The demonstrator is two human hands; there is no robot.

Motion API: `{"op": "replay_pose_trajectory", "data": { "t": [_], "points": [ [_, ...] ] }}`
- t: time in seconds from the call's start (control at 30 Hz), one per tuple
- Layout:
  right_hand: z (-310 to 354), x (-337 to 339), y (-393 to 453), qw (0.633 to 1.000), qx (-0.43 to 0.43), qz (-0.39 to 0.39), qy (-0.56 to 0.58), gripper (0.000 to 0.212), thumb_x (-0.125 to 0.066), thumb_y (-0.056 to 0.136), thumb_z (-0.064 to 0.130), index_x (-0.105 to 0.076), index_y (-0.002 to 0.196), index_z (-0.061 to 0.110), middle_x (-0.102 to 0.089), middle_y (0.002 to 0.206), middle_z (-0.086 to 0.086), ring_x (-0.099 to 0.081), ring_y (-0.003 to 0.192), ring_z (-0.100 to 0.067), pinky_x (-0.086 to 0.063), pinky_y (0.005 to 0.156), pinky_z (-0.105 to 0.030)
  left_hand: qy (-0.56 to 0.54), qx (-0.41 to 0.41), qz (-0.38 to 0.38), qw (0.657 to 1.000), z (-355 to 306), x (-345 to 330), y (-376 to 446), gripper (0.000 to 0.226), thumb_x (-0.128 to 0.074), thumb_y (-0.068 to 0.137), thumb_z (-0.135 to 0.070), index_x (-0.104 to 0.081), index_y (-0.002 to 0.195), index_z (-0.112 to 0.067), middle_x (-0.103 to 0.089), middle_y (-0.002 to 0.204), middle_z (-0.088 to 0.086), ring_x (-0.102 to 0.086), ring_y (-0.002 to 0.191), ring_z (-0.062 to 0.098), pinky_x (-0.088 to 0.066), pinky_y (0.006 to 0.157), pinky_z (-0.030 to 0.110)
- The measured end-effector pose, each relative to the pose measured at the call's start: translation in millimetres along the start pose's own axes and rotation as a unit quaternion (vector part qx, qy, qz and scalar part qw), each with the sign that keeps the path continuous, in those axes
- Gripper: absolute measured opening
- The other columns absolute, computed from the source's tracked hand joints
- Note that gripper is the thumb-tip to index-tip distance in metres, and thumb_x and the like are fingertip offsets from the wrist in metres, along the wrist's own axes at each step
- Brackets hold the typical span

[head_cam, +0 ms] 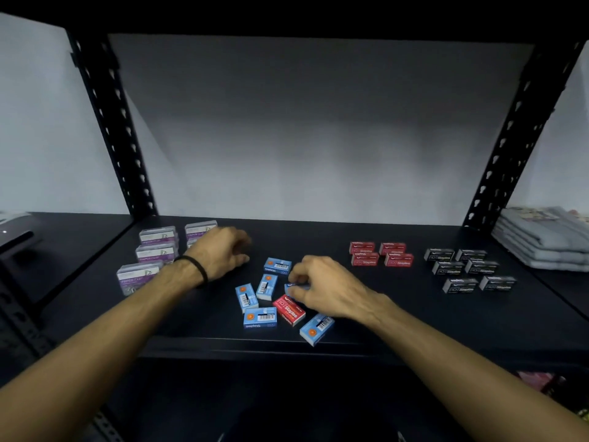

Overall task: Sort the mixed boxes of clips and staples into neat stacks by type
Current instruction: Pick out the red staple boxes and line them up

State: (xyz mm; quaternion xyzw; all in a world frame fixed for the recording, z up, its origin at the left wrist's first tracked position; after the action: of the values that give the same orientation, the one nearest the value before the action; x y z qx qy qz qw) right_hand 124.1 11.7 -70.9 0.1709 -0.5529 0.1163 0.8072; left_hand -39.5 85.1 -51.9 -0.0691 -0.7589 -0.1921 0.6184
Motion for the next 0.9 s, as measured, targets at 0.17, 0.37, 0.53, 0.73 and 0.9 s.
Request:
{"op": "replay_pose_trajectory", "data": {
  "t": [0.17,0.37,0.53,0.73,0.9],
  "points": [
    [0.3,-14.9,-3.2,0.999,0.006,0.037,-0.036,0.048,-0.064,0.085,0.057,-0.068,0.113,0.018,-0.059,0.110,0.005,-0.052,0.097,-0.007,-0.047,0.077,-0.028,0.080,-0.002,0.016,0.997,2.5,-11.8,1.4,0.038,-0.064,0.088,-0.037,-0.060,0.124,-0.023,-0.064,0.118,0.000,-0.059,0.108,0.020,-0.046,0.092,0.033],
    [-1.9,-22.1,-0.7,0.997,0.011,0.055,-0.058,0.054,-0.064,0.083,0.061,-0.063,0.122,0.022,-0.057,0.114,0.004,-0.043,0.098,-0.006,-0.042,0.079,-0.029,0.142,0.018,0.044,0.989,10.8,-25.1,6.0,0.035,-0.060,0.090,-0.038,-0.059,0.121,-0.024,-0.063,0.119,0.001,-0.057,0.110,0.021,-0.042,0.098,0.038],
    [3.3,-23.6,1.1,0.992,0.022,0.091,-0.084,0.053,-0.059,0.090,0.057,-0.060,0.132,0.024,-0.063,0.127,0.003,-0.058,0.114,-0.015,-0.047,0.084,-0.033,0.162,0.045,0.067,0.984,16.8,-33.9,9.3,0.032,-0.057,0.092,-0.037,-0.060,0.120,-0.022,-0.065,0.117,0.004,-0.058,0.109,0.023,-0.042,0.101,0.041],
    [8.4,-25.7,1.1,0.985,0.034,0.101,-0.137,0.050,-0.052,0.095,0.055,-0.054,0.138,0.029,-0.065,0.129,0.002,-0.063,0.111,-0.019,-0.053,0.088,-0.040,0.103,0.039,0.050,0.993,12.4,-32.8,9.3,0.023,-0.055,0.094,-0.029,-0.063,0.116,-0.026,-0.067,0.110,0.004,-0.062,0.101,0.023,-0.050,0.089,0.038],
    [5.0,-22.4,2.4,0.984,0.026,0.093,-0.151,0.049,-0.050,0.097,0.052,-0.052,0.140,0.028,-0.061,0.133,0.000,-0.058,0.117,-0.022,-0.050,0.089,-0.040,0.069,0.003,0.055,0.996,2.5,-32.5,8.0,0.034,-0.062,0.090,-0.026,-0.057,0.124,-0.026,-0.064,0.121,0.001,-0.060,0.110,0.020,-0.048,0.096,0.037]
  ]
}}
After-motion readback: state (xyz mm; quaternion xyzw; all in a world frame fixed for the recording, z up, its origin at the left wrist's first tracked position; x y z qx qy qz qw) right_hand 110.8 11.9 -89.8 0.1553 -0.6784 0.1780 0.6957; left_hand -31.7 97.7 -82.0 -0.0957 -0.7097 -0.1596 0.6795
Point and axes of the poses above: each hand's wrist, its own y-axis towards the middle knuckle, its own x-axis out of the back of the hand, z = x × y, the point moved 9 cm from there along y, towards the middle knuckle
